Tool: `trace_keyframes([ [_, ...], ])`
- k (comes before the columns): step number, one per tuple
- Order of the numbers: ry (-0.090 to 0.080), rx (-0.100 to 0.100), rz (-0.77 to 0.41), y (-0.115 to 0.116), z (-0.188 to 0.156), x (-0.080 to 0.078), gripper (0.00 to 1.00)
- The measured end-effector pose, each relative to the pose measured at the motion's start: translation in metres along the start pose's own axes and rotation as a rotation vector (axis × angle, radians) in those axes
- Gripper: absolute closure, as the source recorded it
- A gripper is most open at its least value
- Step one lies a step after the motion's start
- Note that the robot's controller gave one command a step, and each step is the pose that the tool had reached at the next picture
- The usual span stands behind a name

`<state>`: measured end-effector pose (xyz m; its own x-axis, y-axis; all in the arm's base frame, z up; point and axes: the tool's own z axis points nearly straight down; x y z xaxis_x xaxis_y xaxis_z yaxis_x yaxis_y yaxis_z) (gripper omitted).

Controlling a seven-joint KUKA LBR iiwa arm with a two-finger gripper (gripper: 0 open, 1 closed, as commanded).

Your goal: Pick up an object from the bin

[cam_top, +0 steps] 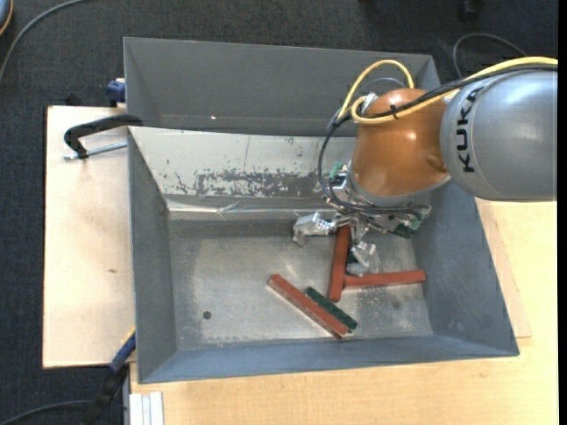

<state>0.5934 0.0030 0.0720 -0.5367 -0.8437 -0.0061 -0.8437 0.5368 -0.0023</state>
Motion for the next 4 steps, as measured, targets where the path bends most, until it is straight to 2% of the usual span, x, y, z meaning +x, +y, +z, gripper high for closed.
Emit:
trace_keyframes([
  [1, 0.001, 0.000, 0.001, 0.000, -0.001, 0.000, 1.00],
  [2, 0.001, -0.001, 0.000, 0.000, 0.000, 0.000, 0.00],
  [3, -0.001, 0.001, 0.000, 0.000, -0.001, -0.001, 1.00],
  [4, 0.000, 0.002, -0.190, 0.018, -0.132, -0.012, 1.00],
])
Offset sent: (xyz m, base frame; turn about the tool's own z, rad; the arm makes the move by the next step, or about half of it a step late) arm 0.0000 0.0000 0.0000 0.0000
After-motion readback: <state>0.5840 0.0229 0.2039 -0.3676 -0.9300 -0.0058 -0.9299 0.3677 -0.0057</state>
